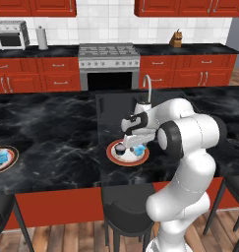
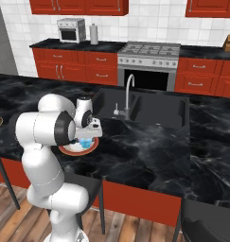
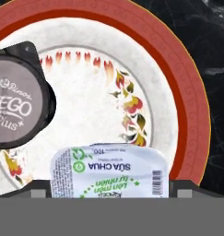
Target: Place two yogurt containers on each plate.
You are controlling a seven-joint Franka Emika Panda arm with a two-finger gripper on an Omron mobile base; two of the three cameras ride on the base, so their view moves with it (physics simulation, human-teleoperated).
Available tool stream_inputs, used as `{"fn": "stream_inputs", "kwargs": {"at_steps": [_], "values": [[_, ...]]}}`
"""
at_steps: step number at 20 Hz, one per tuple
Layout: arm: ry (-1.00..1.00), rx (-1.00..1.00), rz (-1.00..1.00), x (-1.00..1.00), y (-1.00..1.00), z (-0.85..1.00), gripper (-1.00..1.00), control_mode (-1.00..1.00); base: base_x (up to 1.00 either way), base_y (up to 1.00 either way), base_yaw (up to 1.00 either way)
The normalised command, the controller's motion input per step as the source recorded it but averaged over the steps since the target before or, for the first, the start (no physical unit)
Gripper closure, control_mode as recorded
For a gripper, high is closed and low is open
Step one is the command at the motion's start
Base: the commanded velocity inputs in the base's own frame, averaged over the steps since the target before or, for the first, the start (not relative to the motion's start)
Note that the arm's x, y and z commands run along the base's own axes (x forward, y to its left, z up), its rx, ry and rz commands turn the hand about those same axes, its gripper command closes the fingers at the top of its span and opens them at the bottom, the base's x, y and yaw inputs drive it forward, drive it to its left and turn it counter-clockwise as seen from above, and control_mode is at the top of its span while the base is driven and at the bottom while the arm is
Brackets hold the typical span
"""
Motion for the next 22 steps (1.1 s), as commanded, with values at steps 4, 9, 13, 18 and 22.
{"fn": "stream_inputs", "kwargs": {"at_steps": [4,9,13,18,22], "values": [[0.0,0.0,0.0,0.0,0.0,0.19,-1.0,-1.0,0.0,0.0,0.0],[-0.06,0.0,0.0,-0.32,-0.09,0.87,-1.0,-1.0,0.0,0.0,0.0],[-0.15,0.0,0.0,-0.92,-0.33,0.89,-1.0,-1.0,0.0,0.0,0.0],[-0.17,0.0,0.0,-1.0,-0.38,0.56,-1.0,-1.0,0.0,0.0,0.0],[-0.17,0.0,0.0,-1.0,-0.28,0.26,-1.0,-1.0,0.0,0.0,0.0]]}}
